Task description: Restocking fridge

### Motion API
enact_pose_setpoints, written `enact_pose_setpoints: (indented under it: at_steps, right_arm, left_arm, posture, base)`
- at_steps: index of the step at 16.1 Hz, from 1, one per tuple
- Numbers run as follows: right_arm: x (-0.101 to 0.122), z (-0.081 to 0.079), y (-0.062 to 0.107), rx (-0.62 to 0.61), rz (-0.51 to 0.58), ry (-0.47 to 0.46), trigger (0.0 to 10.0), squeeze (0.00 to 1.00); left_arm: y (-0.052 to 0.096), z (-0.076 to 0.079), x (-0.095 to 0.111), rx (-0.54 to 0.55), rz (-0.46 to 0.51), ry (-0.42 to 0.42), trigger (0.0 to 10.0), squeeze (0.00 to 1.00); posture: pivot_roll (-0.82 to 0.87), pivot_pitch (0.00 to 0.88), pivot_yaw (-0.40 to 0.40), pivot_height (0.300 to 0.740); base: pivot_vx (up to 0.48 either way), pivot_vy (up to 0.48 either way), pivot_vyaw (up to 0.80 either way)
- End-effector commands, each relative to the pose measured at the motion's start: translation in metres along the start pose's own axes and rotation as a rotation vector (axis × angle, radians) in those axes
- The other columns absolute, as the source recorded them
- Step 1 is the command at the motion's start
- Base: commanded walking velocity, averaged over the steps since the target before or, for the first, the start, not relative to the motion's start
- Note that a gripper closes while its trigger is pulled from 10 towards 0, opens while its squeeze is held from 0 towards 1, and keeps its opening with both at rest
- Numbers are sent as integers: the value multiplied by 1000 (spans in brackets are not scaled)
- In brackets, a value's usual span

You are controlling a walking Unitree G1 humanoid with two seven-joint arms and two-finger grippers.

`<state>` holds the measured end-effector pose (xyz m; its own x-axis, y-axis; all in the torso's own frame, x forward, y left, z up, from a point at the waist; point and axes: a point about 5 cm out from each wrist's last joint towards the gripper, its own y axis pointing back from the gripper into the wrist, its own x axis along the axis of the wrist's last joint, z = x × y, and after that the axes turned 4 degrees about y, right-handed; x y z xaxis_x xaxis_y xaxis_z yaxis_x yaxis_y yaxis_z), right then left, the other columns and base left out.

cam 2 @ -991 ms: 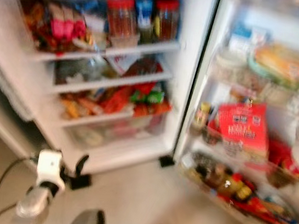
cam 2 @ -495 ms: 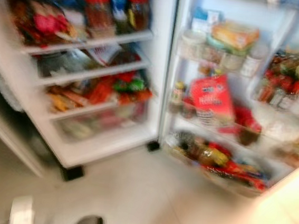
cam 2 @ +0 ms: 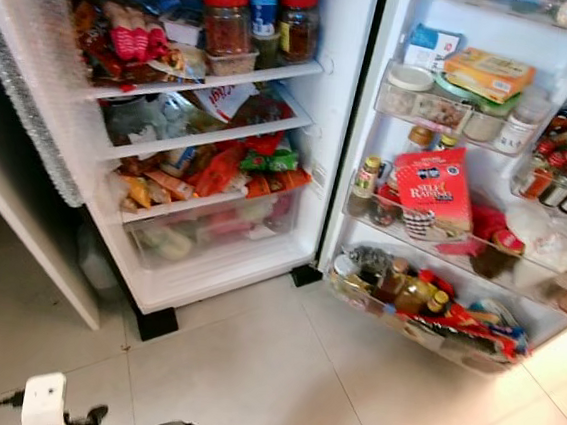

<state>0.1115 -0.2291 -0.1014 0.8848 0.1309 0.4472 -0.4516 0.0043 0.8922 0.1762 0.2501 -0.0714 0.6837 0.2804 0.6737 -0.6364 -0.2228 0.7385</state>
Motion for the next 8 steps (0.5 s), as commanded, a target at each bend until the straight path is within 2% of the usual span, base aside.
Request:
enact_pose_setpoints:
  at_steps: [1,2,6,8]
  right_arm:
    - [7,-22,-4,81,30,2,10000,0]
    - [7,-22,-4,80,30,3,10000,0]
    - [8,-24,-4,93,56,-45,10000,0]
    - [8,-23,-4,83,61,-40,10000,0]
  left_arm:
    - [1,0,-8,-7,-32,-9,10000,0]
    - [2,1,-12,-25,-59,-39,10000,0]
    - [3,-4,-15,-28,-83,-57,10000,0]
    - [3,-4,-15,-37,-86,-65,10000,0]
  posture:
    - [-1,23,25,637]
    - [0,24,24,637]
    - [-1,23,24,637]
    - [-1,23,23,662]
  base:
    - [0,0,0]
    - [0,0,0]
    - [0,0,0]
    - [0,0,0]
